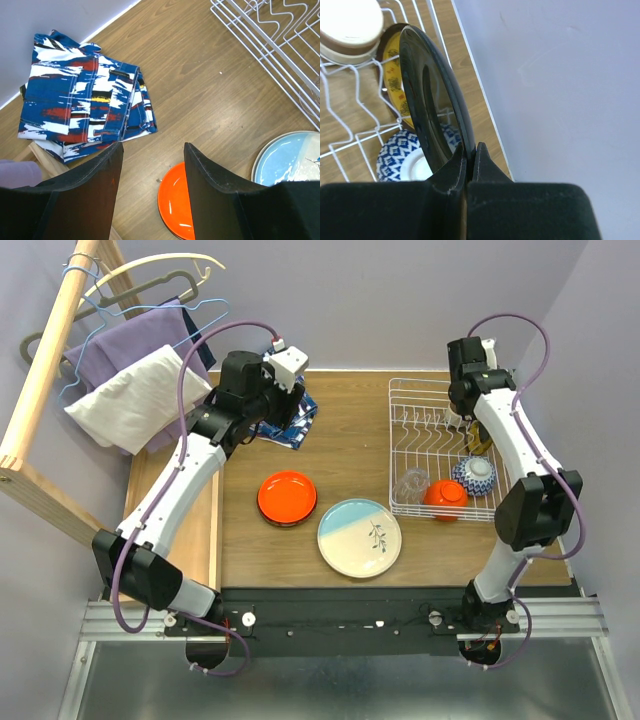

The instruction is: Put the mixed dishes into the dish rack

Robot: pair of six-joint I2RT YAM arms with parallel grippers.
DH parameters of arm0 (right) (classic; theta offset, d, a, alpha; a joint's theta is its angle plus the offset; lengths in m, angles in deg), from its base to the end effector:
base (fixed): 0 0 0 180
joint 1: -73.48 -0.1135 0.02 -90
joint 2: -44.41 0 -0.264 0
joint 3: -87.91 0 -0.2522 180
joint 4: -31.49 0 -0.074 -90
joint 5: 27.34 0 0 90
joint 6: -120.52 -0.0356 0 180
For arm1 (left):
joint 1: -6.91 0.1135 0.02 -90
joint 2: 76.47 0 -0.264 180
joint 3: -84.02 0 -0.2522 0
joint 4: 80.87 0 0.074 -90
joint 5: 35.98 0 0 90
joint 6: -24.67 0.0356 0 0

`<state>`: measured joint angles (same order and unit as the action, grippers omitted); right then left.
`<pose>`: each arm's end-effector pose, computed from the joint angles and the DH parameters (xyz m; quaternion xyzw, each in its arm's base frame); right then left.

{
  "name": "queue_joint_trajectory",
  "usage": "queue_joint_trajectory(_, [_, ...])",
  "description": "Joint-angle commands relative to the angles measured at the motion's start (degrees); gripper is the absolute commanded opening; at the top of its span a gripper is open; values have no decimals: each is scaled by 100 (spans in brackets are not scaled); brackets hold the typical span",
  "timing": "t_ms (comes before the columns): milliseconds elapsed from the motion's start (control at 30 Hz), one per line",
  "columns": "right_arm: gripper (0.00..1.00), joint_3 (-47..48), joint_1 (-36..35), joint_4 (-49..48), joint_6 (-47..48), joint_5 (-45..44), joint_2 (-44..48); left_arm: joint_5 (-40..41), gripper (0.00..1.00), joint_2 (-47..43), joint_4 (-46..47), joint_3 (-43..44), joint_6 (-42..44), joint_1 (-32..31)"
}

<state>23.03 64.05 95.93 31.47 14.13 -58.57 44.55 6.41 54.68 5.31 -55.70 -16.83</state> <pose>0.3847 0.0369 0.3466 0.0542 0.8712 -0.3661 0.3225 0.2948 -0.1360 0.4072 0.2846 0.7972 -0.1343 0.5152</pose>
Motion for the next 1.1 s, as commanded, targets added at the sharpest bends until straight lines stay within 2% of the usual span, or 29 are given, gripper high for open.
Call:
queue_joint_trajectory(0, [0,173,283,21,46,-104,-310,-46,61,71,125,-87,-66,-16])
queue_joint_trajectory(300, [0,410,363,30,19,142,-618,-28,61,115,117,-148,-31,-16])
queue_joint_trajectory(567, [0,771,372,285,-69,274,-478,-81,61,142,108,-148,-49,-16])
queue_joint_trajectory(767, [0,358,363,259,-235,432,-451,-142,61,265,99,1,-84,-16])
queue_joint_trajectory(1067, [0,490,363,382,-376,766,-723,-81,61,317,90,-130,-49,-16])
